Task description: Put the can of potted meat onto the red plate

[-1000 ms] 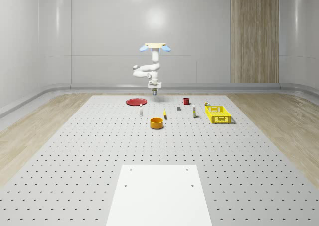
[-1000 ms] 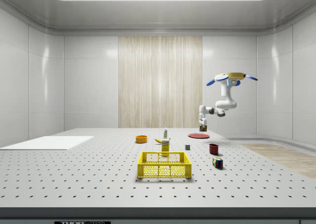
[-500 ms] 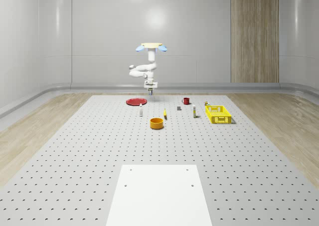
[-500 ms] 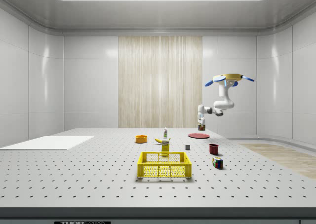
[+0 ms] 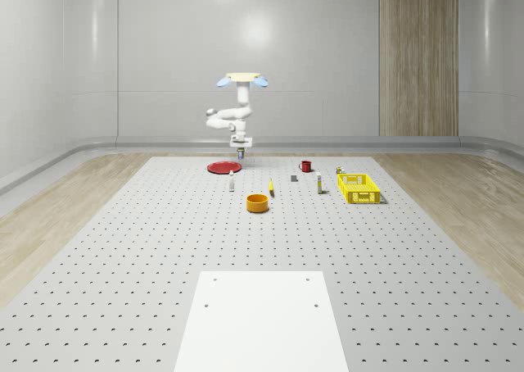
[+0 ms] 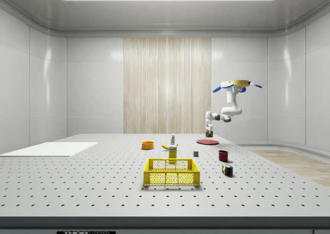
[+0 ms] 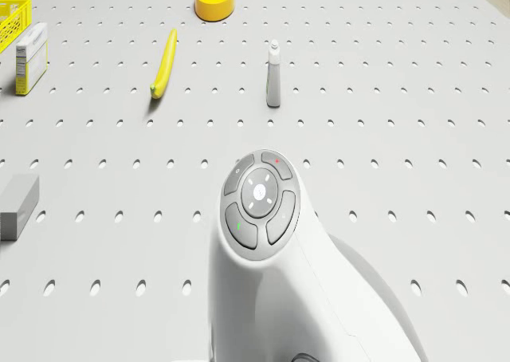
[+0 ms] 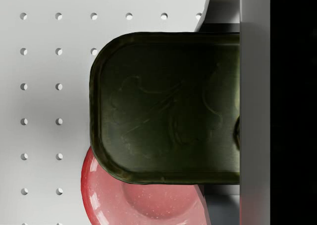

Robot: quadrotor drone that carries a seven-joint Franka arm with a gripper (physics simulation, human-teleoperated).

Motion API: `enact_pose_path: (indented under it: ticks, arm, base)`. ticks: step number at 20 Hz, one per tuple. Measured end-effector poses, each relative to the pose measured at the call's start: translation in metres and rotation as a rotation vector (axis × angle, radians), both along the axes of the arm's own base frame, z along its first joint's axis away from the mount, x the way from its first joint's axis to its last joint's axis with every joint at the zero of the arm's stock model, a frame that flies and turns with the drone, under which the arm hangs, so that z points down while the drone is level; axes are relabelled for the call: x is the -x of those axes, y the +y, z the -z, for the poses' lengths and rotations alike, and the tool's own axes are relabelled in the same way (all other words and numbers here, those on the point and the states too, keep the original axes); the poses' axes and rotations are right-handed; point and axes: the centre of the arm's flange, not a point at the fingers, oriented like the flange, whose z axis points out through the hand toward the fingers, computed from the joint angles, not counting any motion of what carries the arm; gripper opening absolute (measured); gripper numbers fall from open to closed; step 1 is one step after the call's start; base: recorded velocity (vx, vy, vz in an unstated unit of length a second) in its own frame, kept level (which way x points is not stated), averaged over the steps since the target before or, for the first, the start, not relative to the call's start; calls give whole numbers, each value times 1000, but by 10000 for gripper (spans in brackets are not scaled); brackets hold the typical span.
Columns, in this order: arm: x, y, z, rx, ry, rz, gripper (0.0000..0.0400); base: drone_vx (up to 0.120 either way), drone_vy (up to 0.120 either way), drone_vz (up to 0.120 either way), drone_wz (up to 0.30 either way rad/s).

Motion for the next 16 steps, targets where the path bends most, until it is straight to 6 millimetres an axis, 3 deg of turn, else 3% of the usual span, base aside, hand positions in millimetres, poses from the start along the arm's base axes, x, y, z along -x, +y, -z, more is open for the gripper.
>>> enact_pose_path:
  ticks: [7, 10, 14, 16]
  arm:
    - [0, 0, 0, 0, 0, 0, 288]
    - [0, 0, 0, 0, 0, 0, 288]
    - [0, 0, 0, 0, 0, 0, 288]
    - [0, 0, 0, 0, 0, 0, 288]
  base:
    - [0, -120, -40, 0]
    - [0, -120, -107, 0]
    - [0, -120, -10, 0]
    - [0, -120, -120, 0]
